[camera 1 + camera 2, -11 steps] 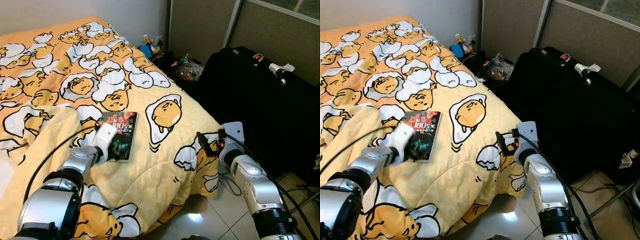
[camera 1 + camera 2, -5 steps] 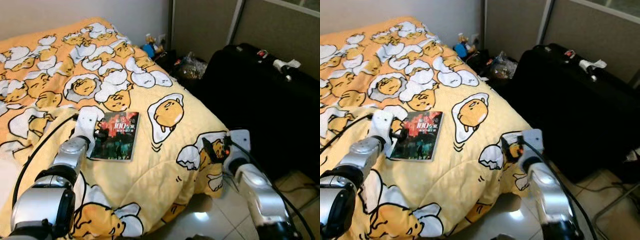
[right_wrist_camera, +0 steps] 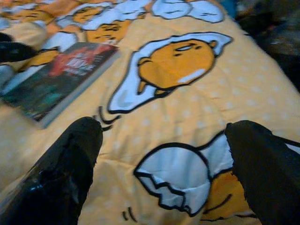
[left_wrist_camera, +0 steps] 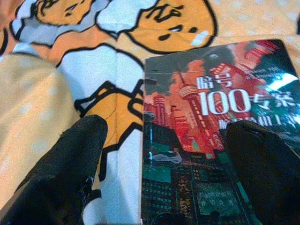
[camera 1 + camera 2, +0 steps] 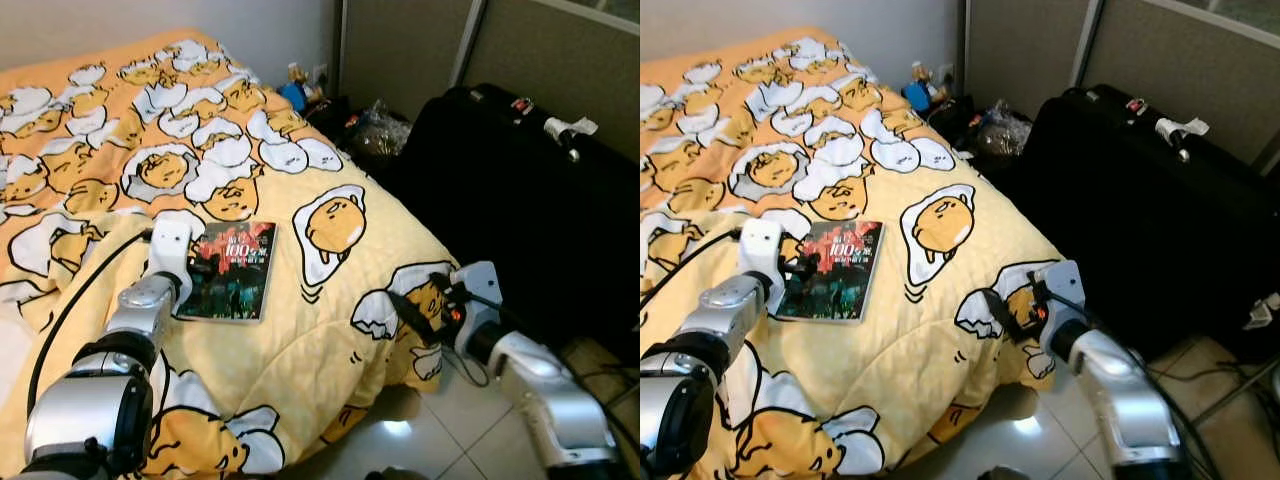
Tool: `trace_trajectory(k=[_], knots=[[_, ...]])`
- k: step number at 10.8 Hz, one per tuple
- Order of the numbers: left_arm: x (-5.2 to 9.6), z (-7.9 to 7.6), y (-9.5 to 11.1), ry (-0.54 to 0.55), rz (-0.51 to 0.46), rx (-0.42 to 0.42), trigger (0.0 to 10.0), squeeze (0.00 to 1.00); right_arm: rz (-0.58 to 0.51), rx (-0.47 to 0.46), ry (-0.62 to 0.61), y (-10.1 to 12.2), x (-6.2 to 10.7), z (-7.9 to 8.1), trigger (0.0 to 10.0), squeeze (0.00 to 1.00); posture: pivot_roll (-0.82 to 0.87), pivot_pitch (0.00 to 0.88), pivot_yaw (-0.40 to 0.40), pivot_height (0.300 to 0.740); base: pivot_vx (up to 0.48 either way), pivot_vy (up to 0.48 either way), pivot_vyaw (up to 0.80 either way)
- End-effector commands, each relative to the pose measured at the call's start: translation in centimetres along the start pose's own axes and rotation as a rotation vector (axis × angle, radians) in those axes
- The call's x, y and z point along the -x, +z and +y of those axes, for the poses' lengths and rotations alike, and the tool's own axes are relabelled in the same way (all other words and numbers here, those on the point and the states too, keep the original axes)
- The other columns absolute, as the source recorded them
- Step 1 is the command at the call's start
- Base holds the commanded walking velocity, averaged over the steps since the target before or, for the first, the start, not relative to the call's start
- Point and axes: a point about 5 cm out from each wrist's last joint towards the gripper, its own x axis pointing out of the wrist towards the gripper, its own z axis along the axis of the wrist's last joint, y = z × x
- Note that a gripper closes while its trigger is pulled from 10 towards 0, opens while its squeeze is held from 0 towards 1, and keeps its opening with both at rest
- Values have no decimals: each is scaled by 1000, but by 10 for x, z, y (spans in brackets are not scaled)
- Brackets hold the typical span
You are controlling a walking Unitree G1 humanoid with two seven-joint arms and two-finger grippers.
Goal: Clean up the room
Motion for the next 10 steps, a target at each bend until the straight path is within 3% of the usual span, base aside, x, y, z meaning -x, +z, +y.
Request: trace_trajectory(k=[1, 3, 4, 5, 6, 8, 10], knots=[[2, 6, -7, 23, 27, 56, 10000, 1000, -3, 4, 48, 7, -1, 1, 10000, 0, -169, 12, 10, 740, 0, 0, 0], [3, -1, -18, -17, 64, 75, 10000, 1000, 3, 20, 44, 17, 6, -2, 10000, 0, -232, 53, -2, 740, 0, 0, 0], [4, 1, -21, 10, 81, 74, 10000, 918, 4, 6, 67, 22, 14, 0, 10000, 0, -257, 83, 0, 740, 0, 0, 0], [5, 5, -23, 32, 90, 83, 10000, 180, 22, 12, 78, 21, 20, 2, 10000, 0, -276, 103, 2, 740, 0, 0, 0], [6, 10, -23, 59, 100, 69, 10000, 0, 42, 12, 90, 19, 29, 4, 10000, 0, -289, 137, -1, 740, 0, 0, 0], [7, 13, -25, 42, 99, 130, 10000, 0, 72, -12, 90, 18, 39, 10, 10000, 0, -305, 186, -4, 740, 0, 0, 0], [11, 8, -39, -61, 167, 156, 10000, 0, 91, -25, 103, 16, 46, 14, 10000, 0, -300, 193, -6, 740, 0, 0, 0]])
